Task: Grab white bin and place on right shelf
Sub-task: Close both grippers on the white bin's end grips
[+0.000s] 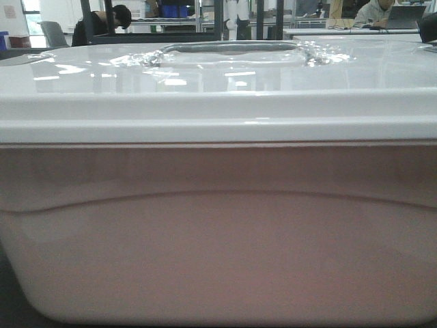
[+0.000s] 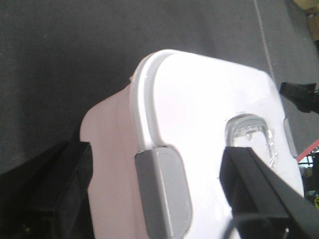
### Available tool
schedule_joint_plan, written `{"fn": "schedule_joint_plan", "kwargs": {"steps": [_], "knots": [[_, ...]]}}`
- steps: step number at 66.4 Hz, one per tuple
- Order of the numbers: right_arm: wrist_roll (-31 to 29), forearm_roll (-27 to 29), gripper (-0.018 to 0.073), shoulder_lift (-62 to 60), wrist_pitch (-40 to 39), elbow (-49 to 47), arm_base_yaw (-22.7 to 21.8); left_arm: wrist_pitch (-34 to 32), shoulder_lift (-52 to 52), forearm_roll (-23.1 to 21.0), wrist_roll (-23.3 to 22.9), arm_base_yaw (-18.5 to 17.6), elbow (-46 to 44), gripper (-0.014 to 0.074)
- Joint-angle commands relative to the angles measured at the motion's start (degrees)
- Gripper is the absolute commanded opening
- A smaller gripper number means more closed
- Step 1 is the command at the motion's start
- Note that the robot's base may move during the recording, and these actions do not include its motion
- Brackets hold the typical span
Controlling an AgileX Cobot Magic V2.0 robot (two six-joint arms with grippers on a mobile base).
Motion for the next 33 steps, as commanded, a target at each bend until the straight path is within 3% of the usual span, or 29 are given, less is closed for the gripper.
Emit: {"fn": "schedule_joint_plan", "kwargs": {"steps": [1, 17, 33], "knots": [[-0.92, 1.92, 0.0623, -1.78, 8.0, -1.32, -1.19, 6.09, -0.49, -3.73, 0.31, 0.06, -1.78, 0.043], [-0.22, -3.17, 0.0623, -4.05, 8.0, -1.05, -1.68, 6.32, 2.85, -5.24, 0.42, 0.06, -1.78, 0.043], [-0.22, -4.13, 0.0623, -6.91, 8.0, 2.94, -1.72, 6.37, 3.02, -7.35, 0.68, 0.06, -1.78, 0.043]]}}
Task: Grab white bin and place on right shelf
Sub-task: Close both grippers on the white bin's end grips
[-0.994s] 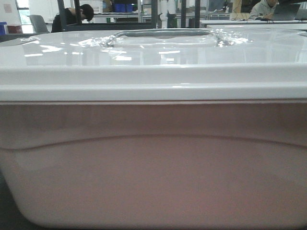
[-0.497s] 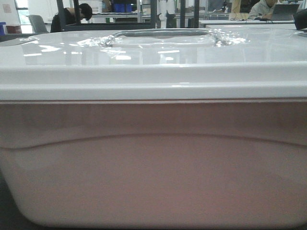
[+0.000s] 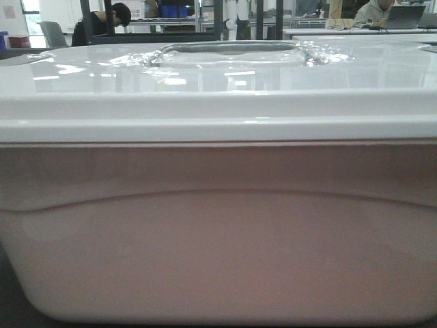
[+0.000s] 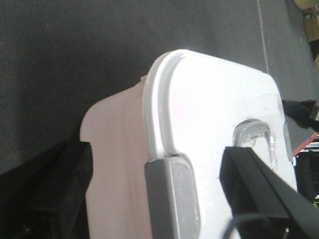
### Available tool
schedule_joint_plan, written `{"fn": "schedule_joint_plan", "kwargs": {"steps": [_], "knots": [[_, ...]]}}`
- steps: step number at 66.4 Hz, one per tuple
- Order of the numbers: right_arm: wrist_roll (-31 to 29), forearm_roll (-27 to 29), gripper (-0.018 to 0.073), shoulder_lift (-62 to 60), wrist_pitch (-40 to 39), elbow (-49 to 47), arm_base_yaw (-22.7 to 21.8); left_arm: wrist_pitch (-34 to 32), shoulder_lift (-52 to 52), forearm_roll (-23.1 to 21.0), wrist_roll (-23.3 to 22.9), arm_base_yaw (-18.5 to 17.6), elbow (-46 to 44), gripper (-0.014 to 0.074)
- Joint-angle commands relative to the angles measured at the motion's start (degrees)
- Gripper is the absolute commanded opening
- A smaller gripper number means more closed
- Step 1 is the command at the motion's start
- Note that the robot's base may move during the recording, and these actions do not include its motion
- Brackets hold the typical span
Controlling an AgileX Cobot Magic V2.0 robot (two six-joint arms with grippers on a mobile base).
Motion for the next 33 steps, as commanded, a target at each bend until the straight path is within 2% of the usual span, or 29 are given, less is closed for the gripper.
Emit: {"fn": "schedule_joint_plan", "kwargs": {"steps": [1, 12, 24, 33], "knots": [[-0.2, 3.19, 0.0623, -2.9, 7.75, 0.32, -0.29, 6.1, -1.19, -5.21, 0.25, 0.06, -1.68, 0.043], [1.36, 1.89, 0.0623, -4.61, 7.75, 2.68, -0.29, 6.1, -1.19, -5.08, 0.25, -0.52, -1.68, 0.043], [2.52, 1.18, 0.0623, -5.69, 7.75, 2.95, -0.29, 6.1, -1.19, -2.1, -0.26, -4.46, -1.68, 0.043], [3.74, 0.68, 0.0623, -5.82, 7.75, 2.95, -0.29, 6.1, -1.77, -2.02, -1.8, -4.64, -1.68, 0.043]]}}
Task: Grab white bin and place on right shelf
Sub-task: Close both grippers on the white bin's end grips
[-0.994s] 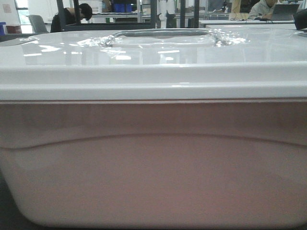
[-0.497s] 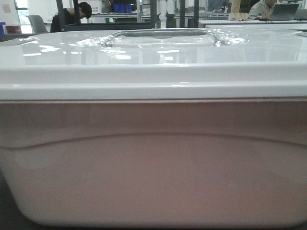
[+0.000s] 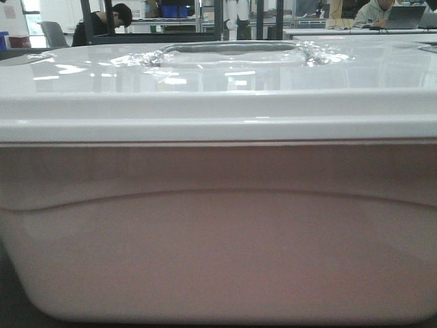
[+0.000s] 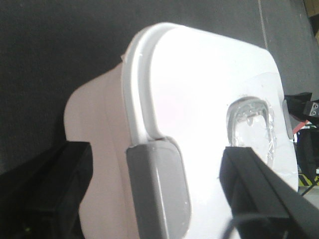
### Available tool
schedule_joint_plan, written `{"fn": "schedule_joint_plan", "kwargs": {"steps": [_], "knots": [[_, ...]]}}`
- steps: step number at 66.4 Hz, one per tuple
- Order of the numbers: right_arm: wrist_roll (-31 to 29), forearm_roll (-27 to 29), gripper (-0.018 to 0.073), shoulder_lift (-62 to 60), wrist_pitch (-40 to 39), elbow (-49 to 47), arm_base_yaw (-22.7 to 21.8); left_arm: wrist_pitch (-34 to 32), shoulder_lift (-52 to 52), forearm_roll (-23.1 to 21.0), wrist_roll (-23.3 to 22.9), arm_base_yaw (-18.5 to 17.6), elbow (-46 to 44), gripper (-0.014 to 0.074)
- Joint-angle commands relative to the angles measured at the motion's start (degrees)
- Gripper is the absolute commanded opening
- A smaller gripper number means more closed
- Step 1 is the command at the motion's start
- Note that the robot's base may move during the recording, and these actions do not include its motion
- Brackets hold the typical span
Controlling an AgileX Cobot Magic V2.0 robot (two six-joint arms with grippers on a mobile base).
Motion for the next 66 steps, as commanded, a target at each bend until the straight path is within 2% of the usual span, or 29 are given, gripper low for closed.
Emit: {"fn": "schedule_joint_plan", "kwargs": {"steps": [1, 19, 26, 46, 66], "knots": [[0.51, 2.92, 0.0623, -1.53, 7.4, -1.25, -0.29, 6.1, -1.76, -3.69, -1.33, -0.37, -1.68, 0.043], [1.07, 3.11, 0.0623, -2.63, 7.4, 1.36, -0.29, 5.26, -2.54, -3.52, -1.94, -0.37, 3.15, 0.043], [1.2, 3.76, 0.0623, -2.63, 7.4, 1.44, -0.29, 5.79, -2.54, -5.34, -0.81, -0.37, 5.08, 0.043], [1.2, 3.98, 0.0623, -2.74, 7.4, 1.56, 1.35, 5.02, -2.54, -5.99, 0.57, -0.48, 5.2, 0.043], [1.15, 3.98, 0.0623, -2.74, 7.35, 1.56, 1.5, 0.8, -1.47, -7.52, 1.65, -7.7, 5.08, 0.043]]}}
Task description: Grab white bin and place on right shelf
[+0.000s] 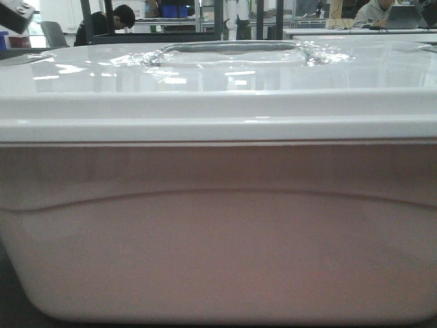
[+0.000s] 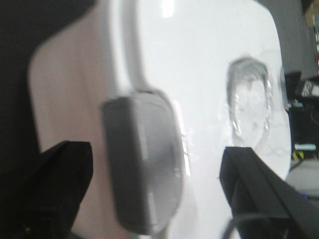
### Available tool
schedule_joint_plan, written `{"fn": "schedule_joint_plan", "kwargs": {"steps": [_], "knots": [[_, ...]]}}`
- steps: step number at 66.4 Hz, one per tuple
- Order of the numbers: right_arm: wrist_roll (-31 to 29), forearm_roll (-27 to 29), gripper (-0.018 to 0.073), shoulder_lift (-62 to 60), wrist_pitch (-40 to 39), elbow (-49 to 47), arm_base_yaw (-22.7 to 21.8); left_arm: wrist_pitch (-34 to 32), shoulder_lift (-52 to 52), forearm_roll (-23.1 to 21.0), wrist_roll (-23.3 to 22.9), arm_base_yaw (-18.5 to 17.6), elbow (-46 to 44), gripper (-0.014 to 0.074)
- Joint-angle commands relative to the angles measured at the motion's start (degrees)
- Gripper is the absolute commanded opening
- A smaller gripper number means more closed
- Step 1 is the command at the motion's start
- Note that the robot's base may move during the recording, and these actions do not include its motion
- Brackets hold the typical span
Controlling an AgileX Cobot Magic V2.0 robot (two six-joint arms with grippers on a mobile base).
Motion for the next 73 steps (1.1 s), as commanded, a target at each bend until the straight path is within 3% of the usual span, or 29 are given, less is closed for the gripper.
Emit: {"fn": "schedule_joint_plan", "kwargs": {"steps": [1, 30, 73], "knots": [[-0.18, 4.24, 0.0623, -1.39, 7.35, -1.28, 0.01, 1.48, -0.65, -5.32, 0.51, -1.64, -1.34, 0.043], [-0.35, 5.46, 0.0623, -1.39, 7.23, 0.55, 0.06, -1.39, -0.52, -5.65, 0.86, -1.75, -1.46, 0.043], [-0.53, 5.4, 0.0623, -1.33, 6.59, 0.55, 0.12, 0.54, -0.52, -5.13, 0.86, -1.94, -1.46, 0.043]]}}
